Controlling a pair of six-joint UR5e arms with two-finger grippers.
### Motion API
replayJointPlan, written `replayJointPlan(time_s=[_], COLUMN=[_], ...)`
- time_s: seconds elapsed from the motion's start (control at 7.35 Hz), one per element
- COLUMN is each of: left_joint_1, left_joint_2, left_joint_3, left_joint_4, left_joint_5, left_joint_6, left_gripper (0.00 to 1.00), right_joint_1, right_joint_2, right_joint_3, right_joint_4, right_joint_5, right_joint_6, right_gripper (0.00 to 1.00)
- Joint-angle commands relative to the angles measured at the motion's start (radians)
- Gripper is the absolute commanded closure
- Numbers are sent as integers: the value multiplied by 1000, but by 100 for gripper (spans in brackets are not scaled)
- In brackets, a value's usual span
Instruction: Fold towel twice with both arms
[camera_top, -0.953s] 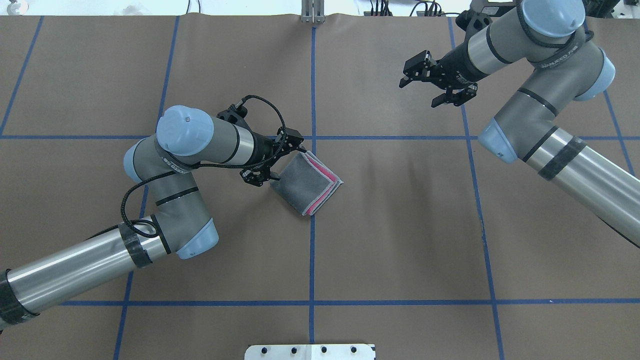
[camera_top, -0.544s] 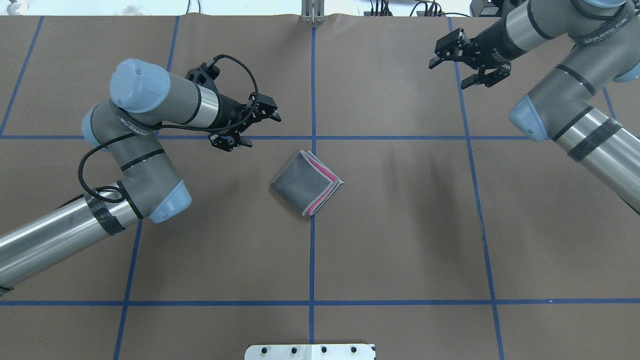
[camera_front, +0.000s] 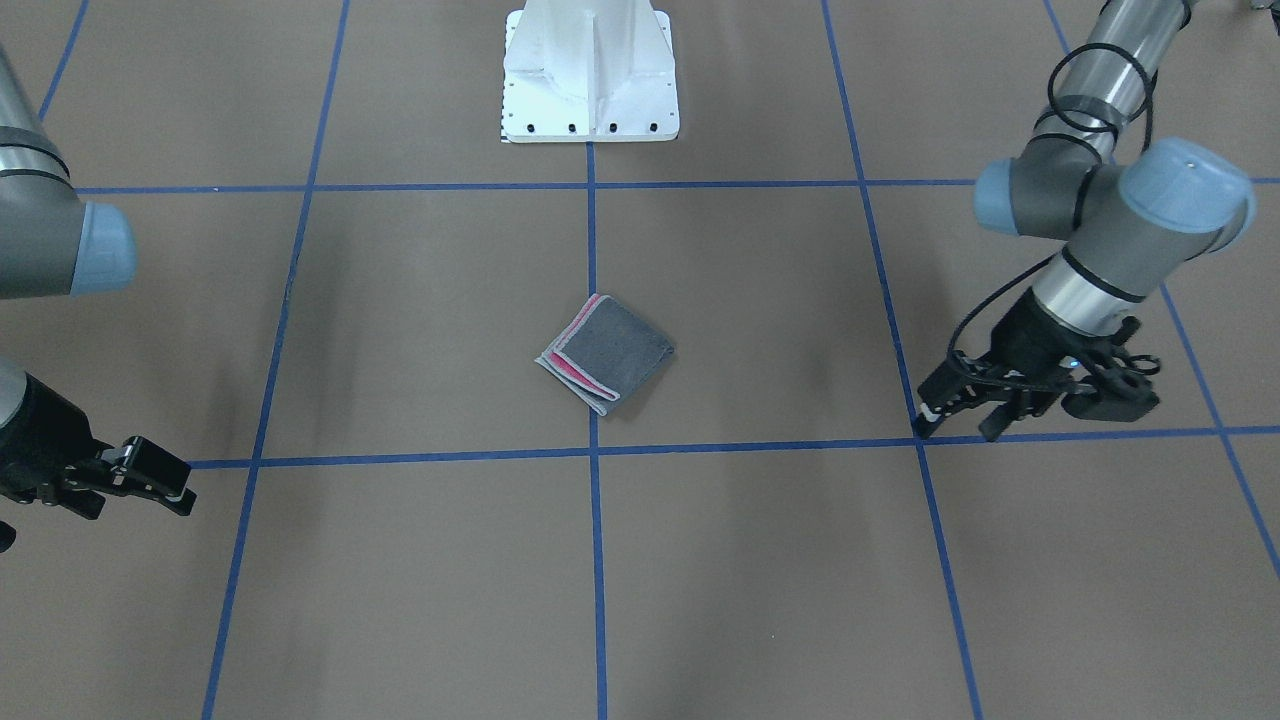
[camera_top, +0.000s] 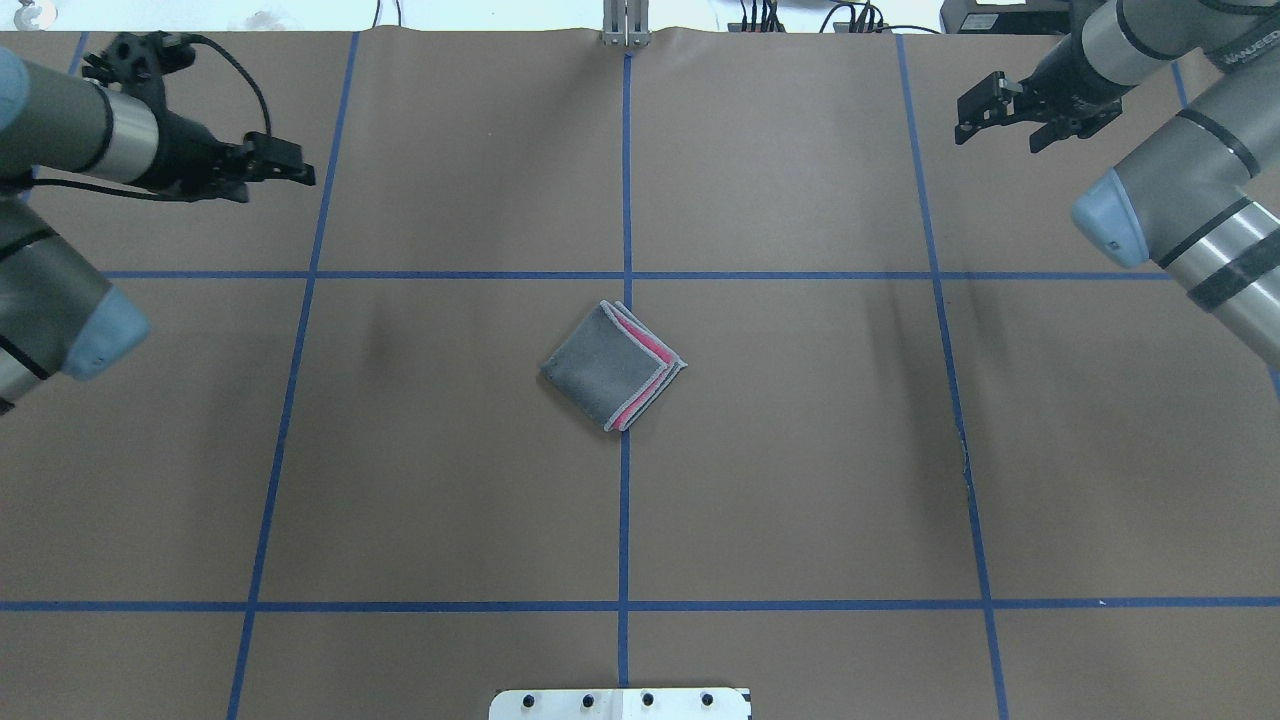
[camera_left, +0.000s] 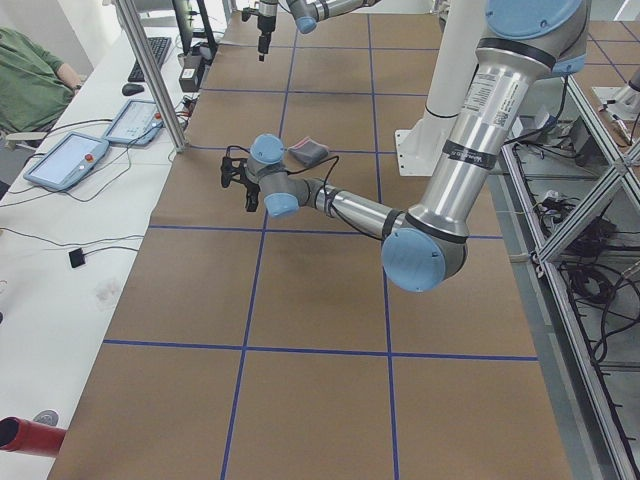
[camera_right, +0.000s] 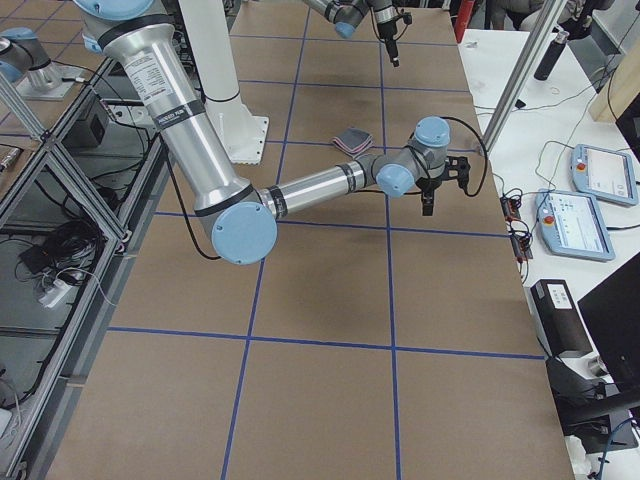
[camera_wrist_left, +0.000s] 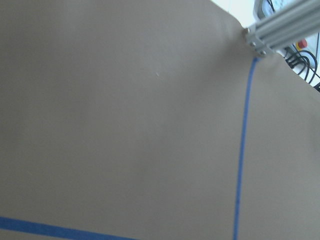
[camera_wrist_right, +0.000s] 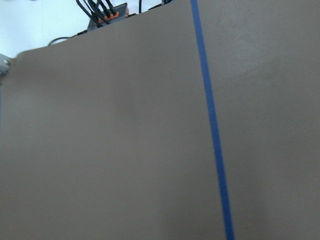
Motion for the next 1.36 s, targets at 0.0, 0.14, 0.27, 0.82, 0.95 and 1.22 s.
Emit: replayJointPlan(time_s=[0.0, 0.14, 0.27, 0.82, 0.95, 1.22], left_joint_1=[-171, -194, -217, -279, -270, -268], left_joint_2=[50, 50, 48, 209, 240, 348], left_joint_3=[-35, -52, -72, -233, -222, -196], left_joint_4=[241, 339, 407, 426, 413, 400], left_joint_5=[-29, -26, -31, -72, -53, -51], left_joint_6=[381, 558, 584, 584, 578, 589], left_gripper=[0, 0, 0, 0, 0, 0], right_joint_1=[86, 133, 185, 247, 258, 293], right_joint_2=[-9, -18, -25, -188, -229, -286], right_joint_3=[-2, -4, 7, 29, 39, 39], right_joint_4=[-180, -246, -287, -80, -44, -38], right_joint_5=[-18, -20, -3, -16, -12, -7], right_joint_6=[-273, -394, -437, -426, -419, -426], right_gripper=[0, 0, 0, 0, 0, 0])
